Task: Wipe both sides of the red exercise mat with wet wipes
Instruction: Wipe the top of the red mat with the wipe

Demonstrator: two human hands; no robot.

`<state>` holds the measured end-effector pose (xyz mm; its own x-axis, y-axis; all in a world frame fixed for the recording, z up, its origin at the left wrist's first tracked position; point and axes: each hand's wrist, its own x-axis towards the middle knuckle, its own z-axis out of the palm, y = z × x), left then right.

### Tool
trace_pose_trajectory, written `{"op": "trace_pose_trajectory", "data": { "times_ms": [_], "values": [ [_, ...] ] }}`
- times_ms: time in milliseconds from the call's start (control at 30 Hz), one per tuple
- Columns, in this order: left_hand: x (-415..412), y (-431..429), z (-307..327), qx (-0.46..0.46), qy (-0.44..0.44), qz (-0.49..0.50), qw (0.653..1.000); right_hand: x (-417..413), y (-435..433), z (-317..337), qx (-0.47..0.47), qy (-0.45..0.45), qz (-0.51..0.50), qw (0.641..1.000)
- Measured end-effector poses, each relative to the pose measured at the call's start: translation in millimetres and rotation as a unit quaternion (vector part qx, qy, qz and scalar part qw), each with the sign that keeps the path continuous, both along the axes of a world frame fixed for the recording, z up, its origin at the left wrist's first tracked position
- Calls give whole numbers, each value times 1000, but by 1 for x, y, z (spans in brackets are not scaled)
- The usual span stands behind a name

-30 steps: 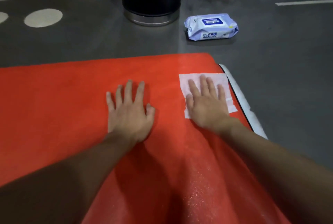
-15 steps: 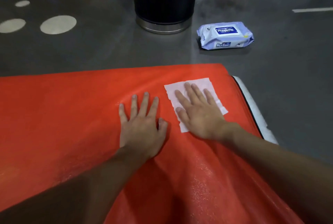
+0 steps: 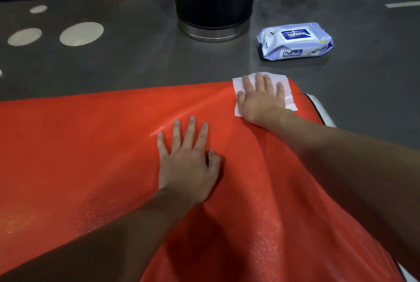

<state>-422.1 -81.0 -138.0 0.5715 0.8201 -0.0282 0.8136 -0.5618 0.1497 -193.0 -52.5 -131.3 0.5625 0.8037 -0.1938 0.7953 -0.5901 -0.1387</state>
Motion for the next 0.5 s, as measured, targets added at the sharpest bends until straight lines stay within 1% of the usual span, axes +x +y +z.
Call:
{"op": "trace_pose_trajectory", "data": {
  "times_ms": [33, 67, 100, 167, 200, 233, 300, 333, 367, 400, 500],
  "values": [
    [0, 0, 0, 0, 1, -1, 1000, -11, 1, 0, -1, -5, 10, 1000],
    [1, 0, 0, 0, 2, 0, 1000, -25, -1, 0, 0, -9, 49, 999],
    [1, 0, 1, 2, 2, 2, 1000, -39, -8, 0, 4, -13, 110, 994],
    [0, 0, 1, 3, 3, 2, 1000, -49, -27, -3, 7, -26, 233, 972],
    [0, 0, 0, 3, 2, 1, 1000, -40, -32, -3, 8, -30, 257, 966],
    [0, 0, 0, 1, 1, 2, 1000, -27, -30, -2, 6, -35, 249, 968],
    [1, 0, -1, -2, -4, -1, 1000, -5, -25, 1, -11, -18, 139, 990],
    [1, 0, -1, -1, -6, -2, 1000, -5, -22, 2, -15, -8, 94, 995],
    [0, 0, -2, 0, -6, -2, 1000, -16, -22, 1, -19, -9, 81, 997],
    [0, 0, -2, 4, -7, -2, 1000, -32, -25, 2, -18, -23, 100, 995],
    [-1, -1, -1, 13, -9, -5, 1000, -67, -57, -3, 7, -38, 230, 972]
  ]
}}
